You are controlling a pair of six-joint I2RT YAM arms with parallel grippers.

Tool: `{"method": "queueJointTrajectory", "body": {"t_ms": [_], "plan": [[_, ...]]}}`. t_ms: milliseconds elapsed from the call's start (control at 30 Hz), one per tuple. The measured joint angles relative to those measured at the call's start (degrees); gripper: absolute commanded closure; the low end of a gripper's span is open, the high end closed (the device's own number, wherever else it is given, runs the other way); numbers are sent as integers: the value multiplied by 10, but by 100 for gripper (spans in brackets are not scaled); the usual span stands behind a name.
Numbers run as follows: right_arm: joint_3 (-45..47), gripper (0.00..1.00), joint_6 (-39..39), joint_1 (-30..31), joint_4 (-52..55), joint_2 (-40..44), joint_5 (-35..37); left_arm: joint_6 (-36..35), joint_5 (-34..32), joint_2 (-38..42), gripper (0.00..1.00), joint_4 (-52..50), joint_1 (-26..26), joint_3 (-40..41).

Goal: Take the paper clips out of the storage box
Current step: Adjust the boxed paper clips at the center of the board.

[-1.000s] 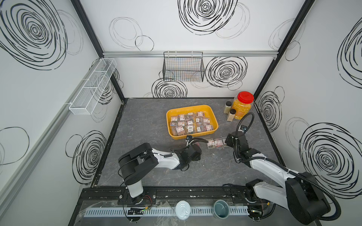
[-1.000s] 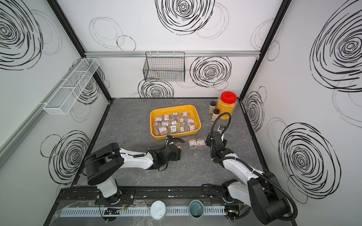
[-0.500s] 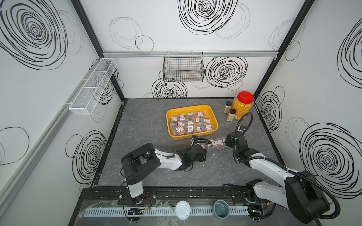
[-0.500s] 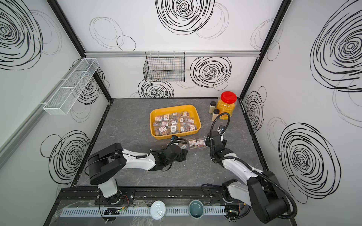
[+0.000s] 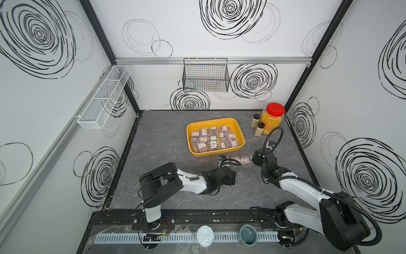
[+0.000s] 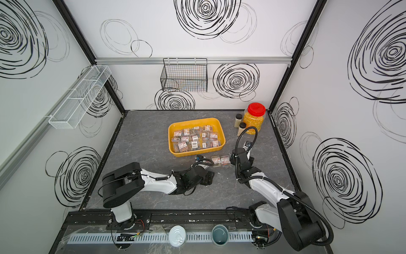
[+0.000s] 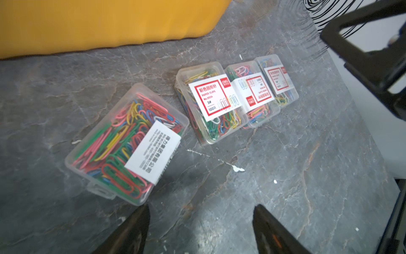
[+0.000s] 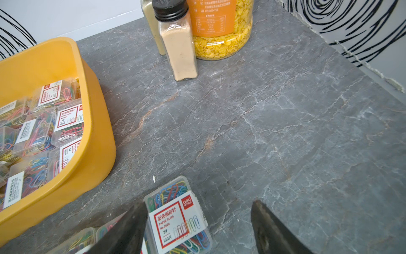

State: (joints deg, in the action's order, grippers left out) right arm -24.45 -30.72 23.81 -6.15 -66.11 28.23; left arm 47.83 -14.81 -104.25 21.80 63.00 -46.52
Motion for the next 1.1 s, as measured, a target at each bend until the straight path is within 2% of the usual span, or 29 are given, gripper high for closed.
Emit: {"method": "queueJointTrajectory", "body": {"t_ms": [200, 367, 533, 700, 933, 1100], "plan": [[0, 22, 0, 1, 0, 0, 0, -1, -3, -2, 21, 1, 3, -1], [0, 22, 0, 1, 0, 0, 2, -17, -59, 46, 21, -38, 16, 2], [0, 22, 0, 2, 0, 0, 3, -35, -83, 98, 20, -37, -18, 22], [0, 22, 0, 3, 0, -6, 5, -60, -76, 76, 20, -36, -55, 23], [0, 21, 0, 5, 0, -11, 13, -80, -45, 17, 20, -35, -55, -1], [-5, 22, 1, 5, 0, -21, 15, -85, -30, 3, 20, -33, -50, -16]]}}
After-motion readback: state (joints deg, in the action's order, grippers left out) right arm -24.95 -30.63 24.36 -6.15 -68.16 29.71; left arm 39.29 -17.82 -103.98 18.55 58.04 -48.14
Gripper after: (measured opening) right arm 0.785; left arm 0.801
